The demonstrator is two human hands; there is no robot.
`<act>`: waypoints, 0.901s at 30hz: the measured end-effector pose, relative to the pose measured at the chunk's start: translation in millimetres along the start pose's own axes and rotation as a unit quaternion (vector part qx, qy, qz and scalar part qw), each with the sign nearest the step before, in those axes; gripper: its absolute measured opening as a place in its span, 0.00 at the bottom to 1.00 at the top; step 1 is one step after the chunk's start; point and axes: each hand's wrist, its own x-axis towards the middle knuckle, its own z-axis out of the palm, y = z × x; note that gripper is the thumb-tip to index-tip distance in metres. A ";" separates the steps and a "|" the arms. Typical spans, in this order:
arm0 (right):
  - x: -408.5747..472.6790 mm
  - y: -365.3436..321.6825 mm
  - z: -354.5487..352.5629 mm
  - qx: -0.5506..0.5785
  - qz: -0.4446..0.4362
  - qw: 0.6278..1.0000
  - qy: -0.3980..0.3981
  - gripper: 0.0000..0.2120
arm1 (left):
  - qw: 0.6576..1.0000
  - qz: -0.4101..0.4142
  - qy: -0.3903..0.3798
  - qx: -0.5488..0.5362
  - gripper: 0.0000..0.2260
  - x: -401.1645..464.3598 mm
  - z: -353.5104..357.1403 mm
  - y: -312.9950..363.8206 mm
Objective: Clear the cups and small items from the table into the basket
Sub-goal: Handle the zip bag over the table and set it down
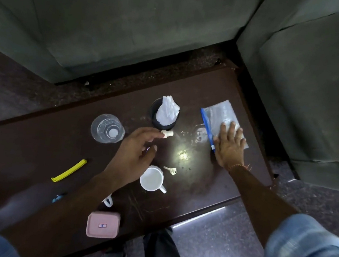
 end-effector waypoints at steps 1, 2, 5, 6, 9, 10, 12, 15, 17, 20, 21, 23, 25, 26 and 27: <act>0.7 -2.9 4.6 0.006 0.010 1.000 0.004 0.28 | 1.000 -0.009 0.009 0.008 0.20 -3.1 -2.3 -6.4; 1.6 -5.0 8.5 0.013 0.018 1.000 0.006 0.28 | 1.000 -0.020 0.016 0.011 0.18 -6.2 -4.2 -12.6; 3.4 -6.2 14.6 0.024 0.024 0.999 0.017 0.28 | 0.999 -0.032 0.032 0.022 0.17 -15.1 -8.2 -25.4; 3.4 -5.6 15.0 0.026 0.025 0.999 0.018 0.28 | 0.999 -0.031 0.034 0.023 0.17 -18.1 -9.1 -27.6; 3.1 -6.2 9.9 0.034 0.029 0.999 0.021 0.28 | 0.999 -0.038 0.031 0.018 0.16 -26.4 -13.3 -28.5; 2.8 -7.4 5.7 0.042 0.029 0.998 0.022 0.28 | 0.999 -0.037 0.031 0.020 0.16 -29.0 -15.2 -27.0; 0.0 -13.0 -6.0 0.070 0.030 0.997 0.034 0.29 | 0.999 -0.028 0.035 0.023 0.16 -34.1 -21.4 -21.1; -15.2 -28.6 -26.9 0.112 0.017 0.991 0.070 0.32 | 0.999 -0.022 0.042 0.025 0.17 -41.2 -34.2 -10.9; -33.9 -41.1 -37.3 0.157 -0.007 0.984 0.087 0.32 | 0.998 -0.028 0.043 0.027 0.18 -47.4 -42.7 -6.6; -71.7 -56.8 -46.5 0.225 -0.028 0.968 0.104 0.31 | 0.998 -0.020 0.046 0.033 0.18 -62.2 -54.2 -1.8; -84.9 -60.6 -48.7 0.245 -0.024 0.964 0.105 0.31 | 0.998 -0.016 0.047 0.036 0.18 -68.1 -57.5 0.0; -109.7 -66.2 -51.5 0.273 -0.018 0.956 0.102 0.30 | 0.998 -0.012 0.049 0.038 0.18 -80.5 -63.0 3.0; -132.7 -70.9 -54.5 0.292 -0.020 0.951 0.097 0.30 | 0.998 -0.009 0.049 0.037 0.19 -94.3 -67.8 6.3; -144.5 -73.3 -57.3 0.301 -0.024 0.949 0.096 0.29 | 0.998 -0.006 0.050 0.038 0.19 -102.3 -70.4 8.4; -155.9 -76.1 -60.8 0.308 -0.029 0.946 0.099 0.29 | 0.998 -0.001 0.050 0.041 0.19 -110.7 -73.1 10.6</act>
